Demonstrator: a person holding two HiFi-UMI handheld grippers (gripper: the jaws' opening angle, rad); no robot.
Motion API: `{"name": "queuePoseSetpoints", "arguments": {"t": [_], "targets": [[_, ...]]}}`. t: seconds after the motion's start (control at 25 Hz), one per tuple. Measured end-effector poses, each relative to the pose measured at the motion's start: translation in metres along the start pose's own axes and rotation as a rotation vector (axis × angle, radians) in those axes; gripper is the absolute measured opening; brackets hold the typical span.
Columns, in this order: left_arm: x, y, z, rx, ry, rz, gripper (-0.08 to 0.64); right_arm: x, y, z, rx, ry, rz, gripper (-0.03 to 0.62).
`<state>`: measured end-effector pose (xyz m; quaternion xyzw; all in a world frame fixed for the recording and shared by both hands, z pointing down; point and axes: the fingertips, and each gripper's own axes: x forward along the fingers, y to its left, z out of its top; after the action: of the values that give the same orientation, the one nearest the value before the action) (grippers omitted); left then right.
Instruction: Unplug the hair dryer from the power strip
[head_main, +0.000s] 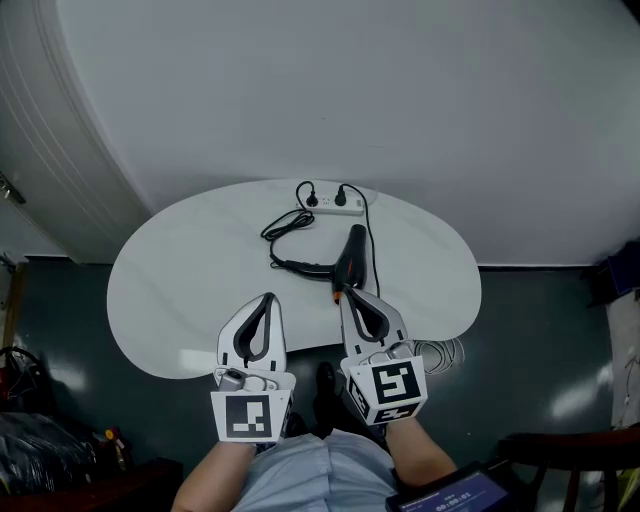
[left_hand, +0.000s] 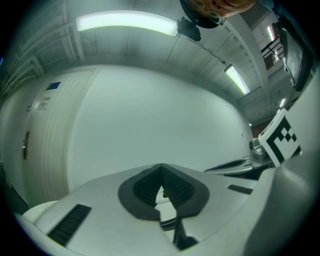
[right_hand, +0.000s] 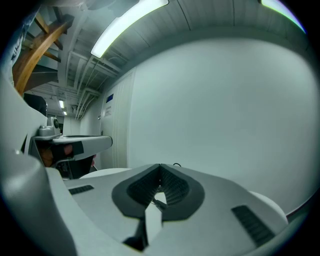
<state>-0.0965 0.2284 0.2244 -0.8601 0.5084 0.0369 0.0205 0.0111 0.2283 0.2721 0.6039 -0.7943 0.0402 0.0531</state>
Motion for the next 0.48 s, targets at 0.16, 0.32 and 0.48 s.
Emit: {"name": "queuePoseSetpoints", "arguments": {"t": [0.16, 0.32, 0.48], "targets": [[0.036, 0.000, -0.008, 0.008, 0.031, 0.011, -0.002, 0.030, -0.018, 0.002, 0.008, 0.005, 0.030, 0.002], [0.078, -0.003, -0.011, 0.025, 0.040, 0.015, -0.002, 0.061, -0.037, 0.004, 0.023, 0.008, 0.067, 0.002], [0.119, -0.006, -0.010, 0.042, 0.044, 0.015, -0.002, 0.091, -0.061, 0.007, 0.033, 0.016, 0.095, 0.002]]}}
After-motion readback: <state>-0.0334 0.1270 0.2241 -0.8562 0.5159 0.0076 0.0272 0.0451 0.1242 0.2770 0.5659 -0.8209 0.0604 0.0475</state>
